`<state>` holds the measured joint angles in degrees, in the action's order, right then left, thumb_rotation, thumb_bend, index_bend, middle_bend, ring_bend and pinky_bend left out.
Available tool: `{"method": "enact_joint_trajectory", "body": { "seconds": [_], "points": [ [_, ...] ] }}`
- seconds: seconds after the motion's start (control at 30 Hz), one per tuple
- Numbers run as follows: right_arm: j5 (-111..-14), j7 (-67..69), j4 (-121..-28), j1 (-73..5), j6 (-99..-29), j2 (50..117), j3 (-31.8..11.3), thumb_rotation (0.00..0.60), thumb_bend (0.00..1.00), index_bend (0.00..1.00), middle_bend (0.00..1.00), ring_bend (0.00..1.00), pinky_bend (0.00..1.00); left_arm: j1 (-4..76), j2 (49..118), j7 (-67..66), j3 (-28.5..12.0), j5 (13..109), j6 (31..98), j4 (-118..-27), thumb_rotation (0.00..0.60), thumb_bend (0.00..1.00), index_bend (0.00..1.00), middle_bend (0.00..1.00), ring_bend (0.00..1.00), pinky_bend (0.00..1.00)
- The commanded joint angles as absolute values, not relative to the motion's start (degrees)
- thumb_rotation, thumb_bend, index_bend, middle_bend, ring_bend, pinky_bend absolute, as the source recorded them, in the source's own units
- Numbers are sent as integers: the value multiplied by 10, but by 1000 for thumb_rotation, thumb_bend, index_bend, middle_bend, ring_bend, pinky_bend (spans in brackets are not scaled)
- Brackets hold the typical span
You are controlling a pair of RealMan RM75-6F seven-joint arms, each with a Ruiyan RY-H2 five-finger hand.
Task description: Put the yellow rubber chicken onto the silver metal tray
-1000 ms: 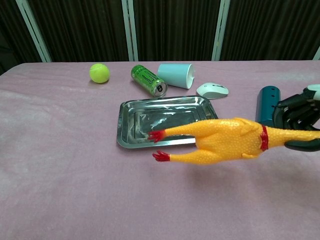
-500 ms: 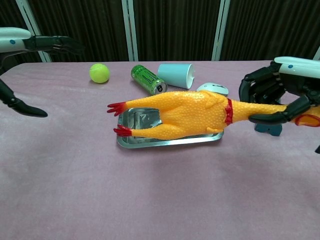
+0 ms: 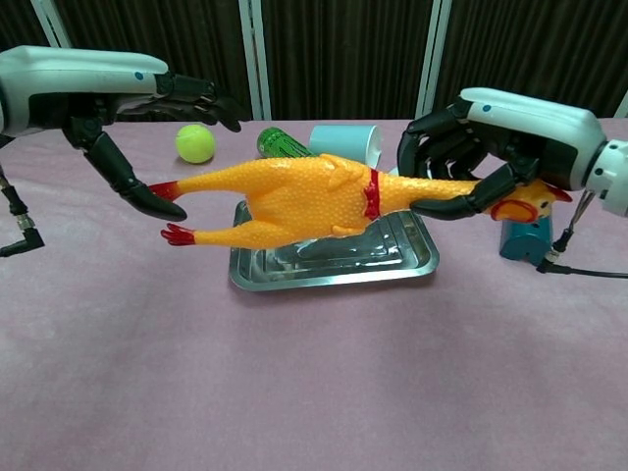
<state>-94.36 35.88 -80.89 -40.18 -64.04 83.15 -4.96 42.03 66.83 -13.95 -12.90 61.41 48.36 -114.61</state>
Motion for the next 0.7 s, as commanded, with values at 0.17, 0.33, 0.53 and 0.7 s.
{"method": "enact_joint_trajectory", "body": {
  "seconds": [0.17,0.33,0.53,0.7],
  "points": [
    [-940,350,-801,-410,-643,844,-55,600,968,950,691,700,889,475,697,-203,-137,505,501,-1160,600,214,164,168,133,5],
    [-938,349,-799,-413,-643,844,-54,600,969,953,691,700,889,501,714,-215,-134,463,503,-1155,600,214,163,174,138,6],
    [-935,345,-798,-415,-645,845,-54,600,969,954,691,700,889,522,733,-205,-132,436,502,-1151,600,214,172,210,181,37],
    [-934,345,-799,-417,-646,846,-53,600,971,957,691,700,889,529,750,-213,-124,431,526,-1150,600,214,202,243,219,63]
  ]
}}
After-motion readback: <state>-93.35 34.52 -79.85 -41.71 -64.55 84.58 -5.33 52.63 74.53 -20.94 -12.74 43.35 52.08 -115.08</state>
